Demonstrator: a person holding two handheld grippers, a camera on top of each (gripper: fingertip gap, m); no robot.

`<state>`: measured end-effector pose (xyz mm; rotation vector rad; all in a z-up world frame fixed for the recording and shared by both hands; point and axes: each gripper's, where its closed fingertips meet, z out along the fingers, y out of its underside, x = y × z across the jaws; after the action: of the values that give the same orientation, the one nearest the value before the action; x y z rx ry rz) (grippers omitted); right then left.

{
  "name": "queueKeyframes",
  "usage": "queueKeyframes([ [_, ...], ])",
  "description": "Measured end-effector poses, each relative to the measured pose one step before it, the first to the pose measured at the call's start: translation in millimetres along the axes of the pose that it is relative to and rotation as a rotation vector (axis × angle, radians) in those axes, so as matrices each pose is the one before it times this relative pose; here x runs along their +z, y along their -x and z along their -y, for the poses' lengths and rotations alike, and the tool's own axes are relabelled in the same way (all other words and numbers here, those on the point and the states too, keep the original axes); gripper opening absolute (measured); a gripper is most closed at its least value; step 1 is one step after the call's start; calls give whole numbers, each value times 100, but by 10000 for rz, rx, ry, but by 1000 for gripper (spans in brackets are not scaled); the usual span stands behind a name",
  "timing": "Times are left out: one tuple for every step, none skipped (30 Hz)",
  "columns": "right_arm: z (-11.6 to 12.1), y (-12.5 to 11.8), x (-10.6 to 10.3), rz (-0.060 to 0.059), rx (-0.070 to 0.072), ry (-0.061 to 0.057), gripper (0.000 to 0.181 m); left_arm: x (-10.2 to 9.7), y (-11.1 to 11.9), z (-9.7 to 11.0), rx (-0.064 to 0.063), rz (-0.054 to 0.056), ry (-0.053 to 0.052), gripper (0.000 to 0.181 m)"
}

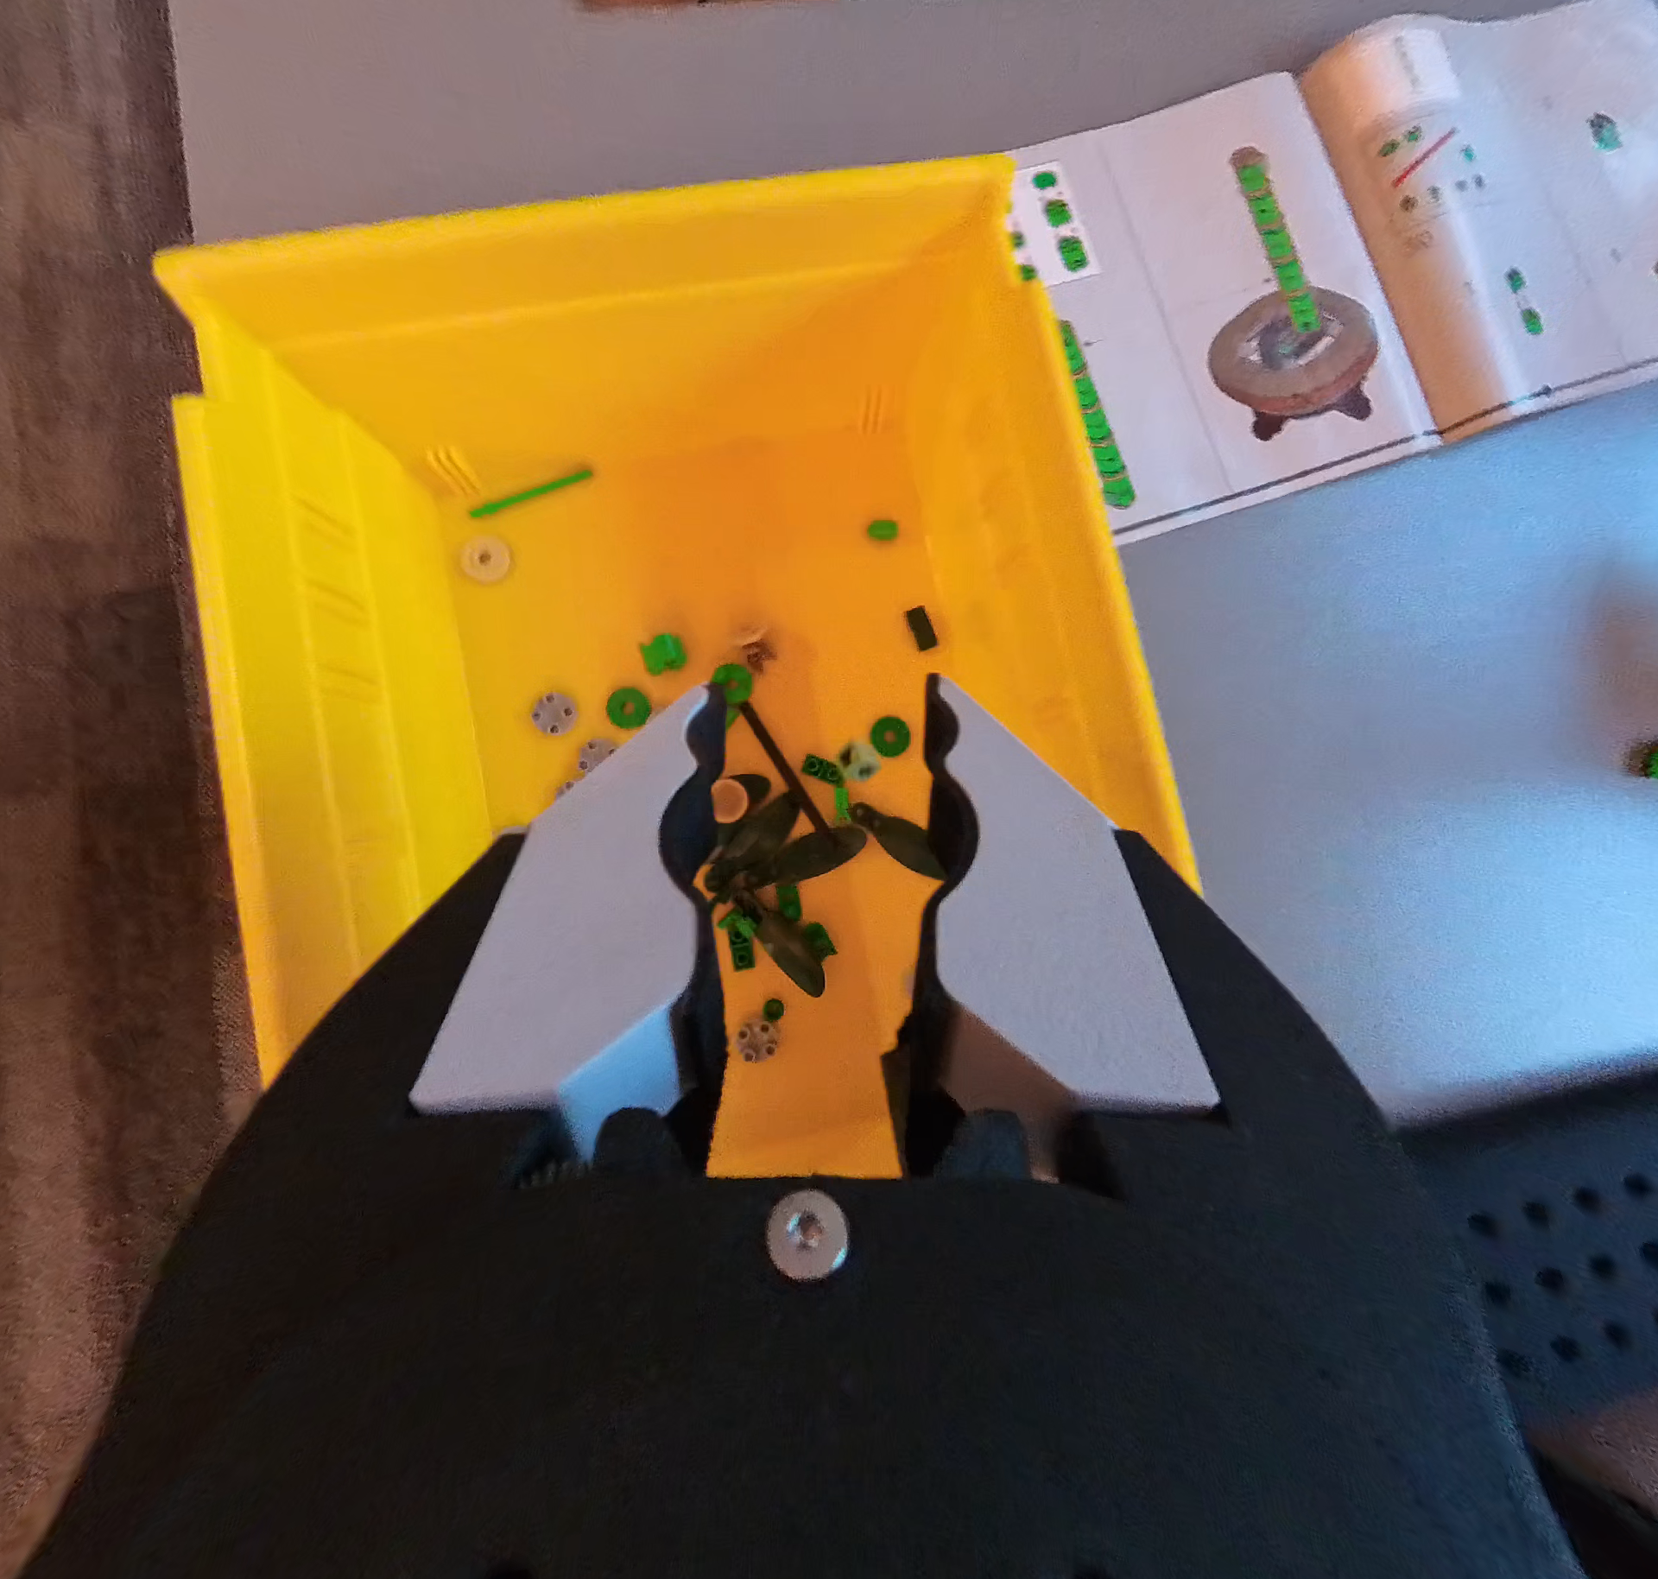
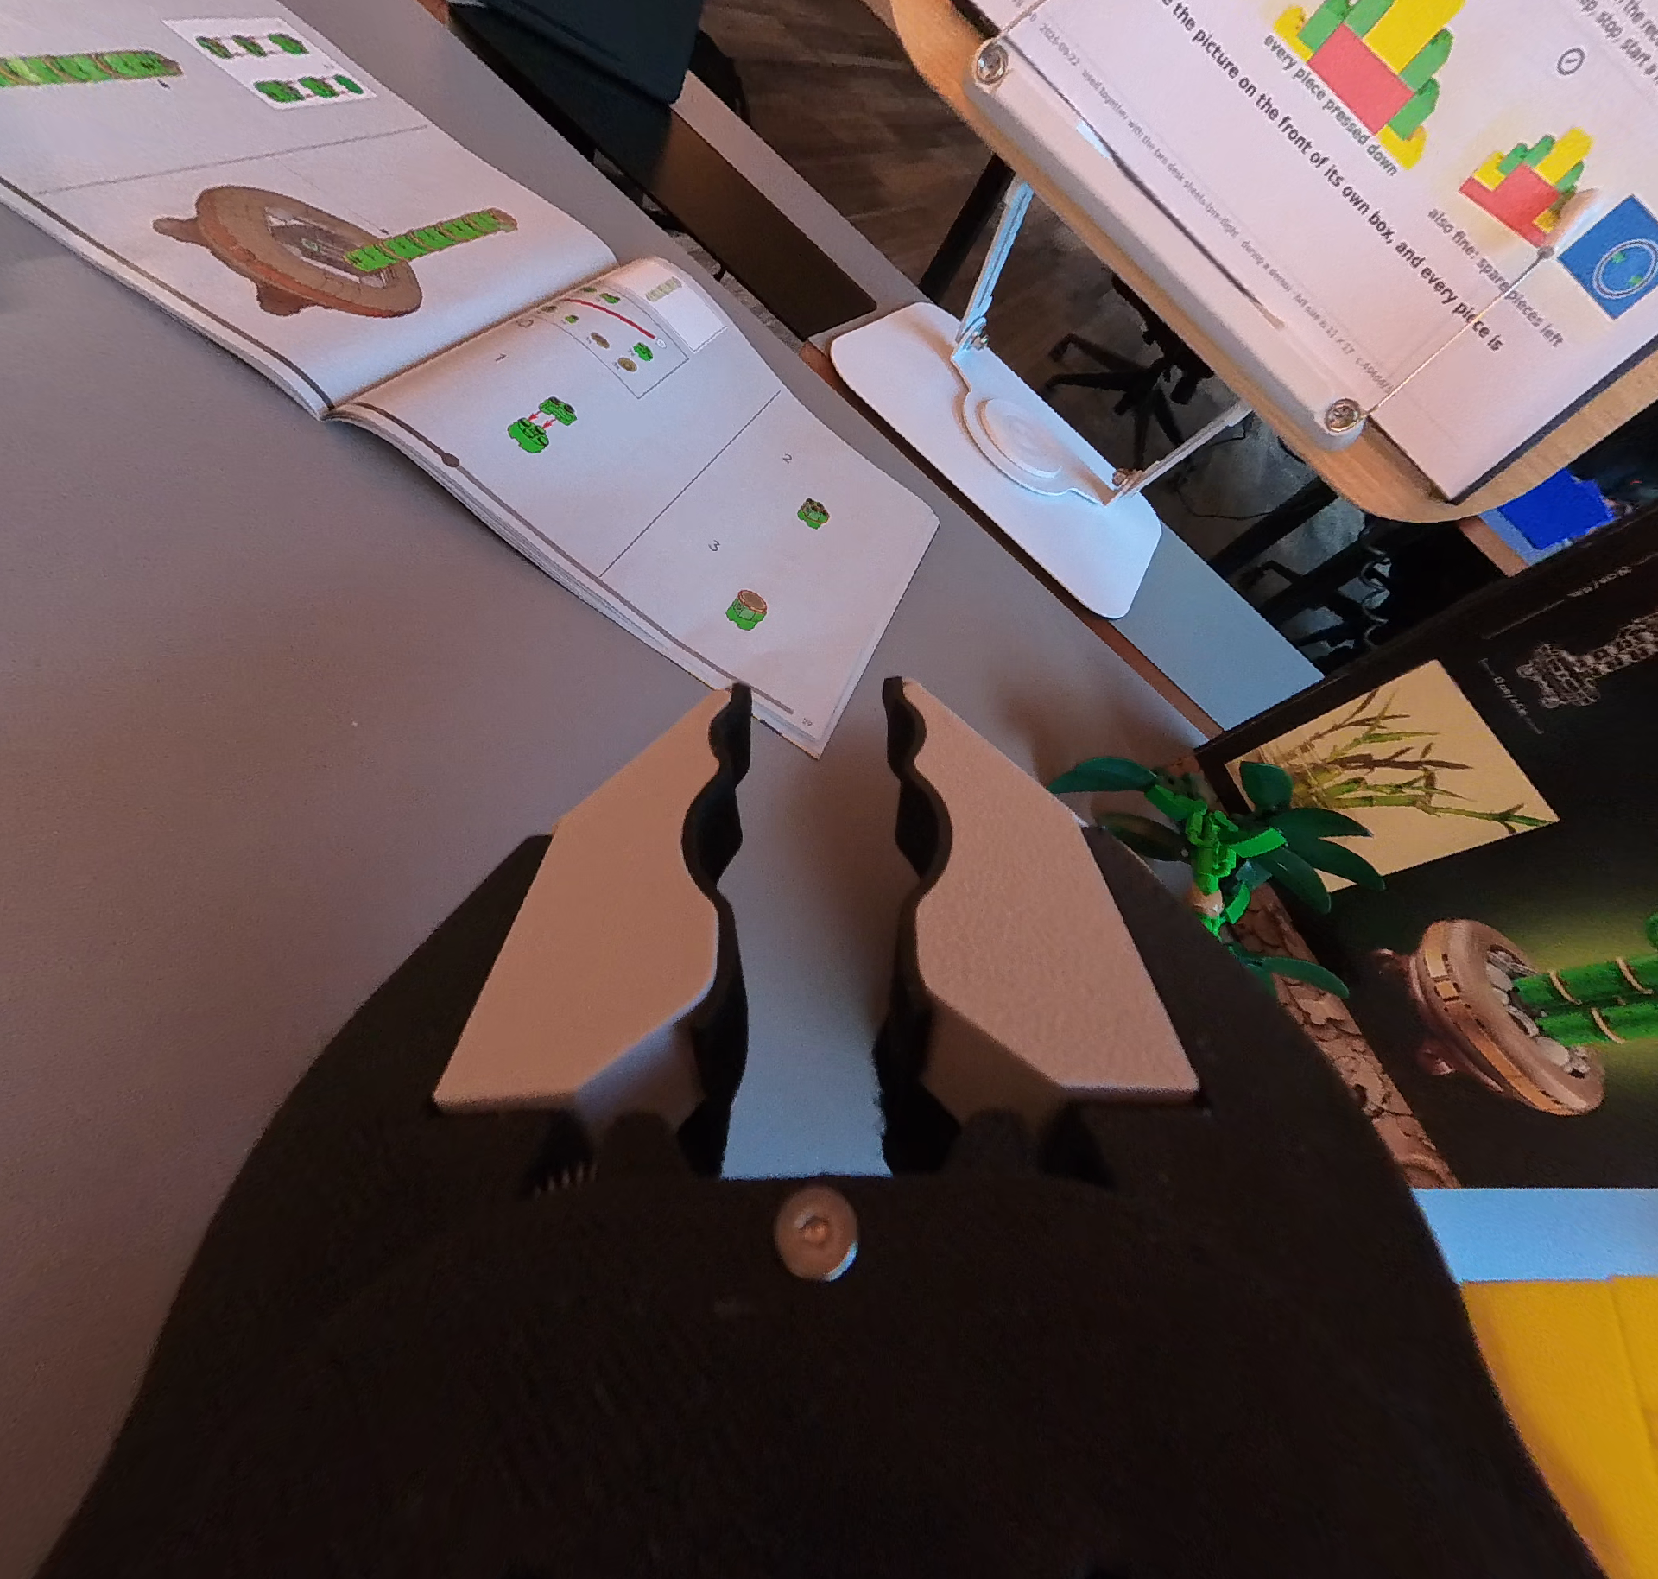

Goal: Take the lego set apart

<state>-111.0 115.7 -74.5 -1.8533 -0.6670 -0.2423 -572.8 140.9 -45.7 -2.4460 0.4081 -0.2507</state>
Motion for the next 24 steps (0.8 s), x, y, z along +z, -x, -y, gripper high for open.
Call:
queueKeyframes([
  [-126, -16, 63, -34, -59, 58, 29, 292, 501, -100, -222, 16, -90, 47],
  [-120, -43, 63, -34, -32, 51, 29, 118, 353, 253, -97, 36, -290, 51],
  [-97, -105, 61, -60, -33, 50, 29, -87, 298, 464, -99, 117, -364, 52],
  [-87, -165, 57, -94, -45, 49, 29, -264, 49, 732, -81, 126, -481, 51],
  [-49, -171, 65, -101, -46, 43, 30, -409, -556, 1021, 18, -26, -634, 49],
  [-31, -139, 74, -86, -21, 38, 30, -466, -1214, 1148, 173, -171, -677, 48],
  [-40, -101, 73, -67, 7, 29, 30, -385, -1670, 1144, 349, -190, -641, 47],
  [-26, -62, 79, -46, 8, 23, 31, -177, -2088, 1048, 488, -231, -531, 47],
  [-68, -17, 77, -25, -15, 45, 31, 116, -2566, 839, 607, -366, -371, 47],
  [-87, 33, 80, 6, -31, 52, 31, 436, -2891, 636, 664, -480, -200, 48],
  [-89, 50, 50, 10, -20, 42, 31, 751, -3103, 486, 688, -593, -67, 48],
  [-85, 64, 21, 20, -26, 39, 32, 1031, -3066, 456, 680, -609, 9, 49],
  [-63, 31, 5, 16, -25, 30, 32, 1257, -2851, 593, 596, -563, -14, 51],
  [-22, 19, -34, 10, -16, 2, 32, 1367, -2591, 773, 500, -532, -64, 52],
  [7, 20, -60, 30, -1, -13, 32, 1475, -2533, 819, 353, -638, -92, 51],
  [2, -11, -75, 38, 19, -14, 32, 1604, -2550, 672, 219, -774, -1, 52],
  [-26, -62, -96, 32, 50, -26, 32, 1712, -2348, 457, 161, -769, 127, 53],
  [-26, -112, -103, 42, 94, -39, 32, 1813, -2050, 313, 141, -659, 156, 54],
  [-39, -170, -115, 81, 173, -55, 31, 1848, -1831, 89, 227, -573, 216, 54],
  [30, -235, -157, 105, 270, -116, 31, 1878, -1531, -145, 283, -417, 261, 53],
  [132, -346, -211, 111, 366, -182, 30, 1836, -1035, -264, 269, -114, 226, 50],
  [196, -477, -234, 85, 421, -208, 28, 1727, -849, -403, 285, 28, 184, 46],
  [192, -597, -232, 24, 390, -179, 28, 1542, -1086, -673, 343, -120, 280, 45],
  [136, -632, -190, -30, 296, -124, 27, 1312, -987, -842, 305, -135, 357, 45],
])
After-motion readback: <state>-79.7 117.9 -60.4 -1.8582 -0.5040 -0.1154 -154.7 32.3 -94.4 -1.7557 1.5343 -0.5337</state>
